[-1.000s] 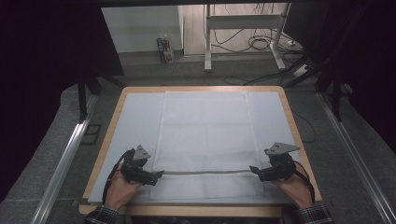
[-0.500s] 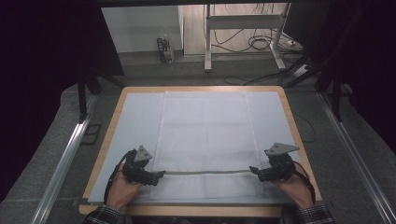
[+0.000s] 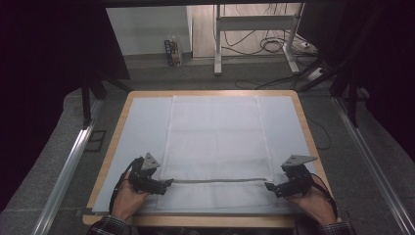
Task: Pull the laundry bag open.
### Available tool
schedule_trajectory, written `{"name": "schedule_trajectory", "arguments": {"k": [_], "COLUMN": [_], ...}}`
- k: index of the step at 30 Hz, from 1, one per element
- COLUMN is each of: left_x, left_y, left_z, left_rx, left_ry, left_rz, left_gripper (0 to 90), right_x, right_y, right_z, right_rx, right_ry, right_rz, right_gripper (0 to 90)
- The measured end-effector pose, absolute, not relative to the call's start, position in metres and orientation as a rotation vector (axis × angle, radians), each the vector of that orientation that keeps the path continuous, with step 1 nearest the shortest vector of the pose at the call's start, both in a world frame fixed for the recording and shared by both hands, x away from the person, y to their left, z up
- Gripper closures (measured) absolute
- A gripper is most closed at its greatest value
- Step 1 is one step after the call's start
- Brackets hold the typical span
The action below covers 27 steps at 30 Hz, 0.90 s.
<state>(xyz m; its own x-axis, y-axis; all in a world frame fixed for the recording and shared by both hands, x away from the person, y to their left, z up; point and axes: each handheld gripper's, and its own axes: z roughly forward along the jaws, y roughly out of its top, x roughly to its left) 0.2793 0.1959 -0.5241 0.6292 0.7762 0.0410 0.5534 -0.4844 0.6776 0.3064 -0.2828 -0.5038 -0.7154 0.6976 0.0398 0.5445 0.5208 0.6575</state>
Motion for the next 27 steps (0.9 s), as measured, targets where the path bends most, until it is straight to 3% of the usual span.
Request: {"name": "schedule_trajectory", "arguments": {"k": [9,16,27], "left_x": [0.28,0.28,0.279], "left_y": [0.195,0.193,0.189], "left_z": [-0.526,-0.527,-0.528], "left_rx": [2.237,2.253,2.27], "left_ry": [1.035,1.031,1.019], "left_rz": [0.457,0.456,0.46], "left_gripper": [3.1,3.4,3.6], "right_x": [0.301,0.3,0.289], "right_y": [-0.279,-0.273,-0.266], "right_z": [-0.513,-0.521,-0.513], "right_rx": [1.007,0.948,1.023], "right_ry": [2.598,2.622,2.586], "right_rz": [0.887,0.798,0.764], "right_gripper": [7.5,1.4,38.2]}}
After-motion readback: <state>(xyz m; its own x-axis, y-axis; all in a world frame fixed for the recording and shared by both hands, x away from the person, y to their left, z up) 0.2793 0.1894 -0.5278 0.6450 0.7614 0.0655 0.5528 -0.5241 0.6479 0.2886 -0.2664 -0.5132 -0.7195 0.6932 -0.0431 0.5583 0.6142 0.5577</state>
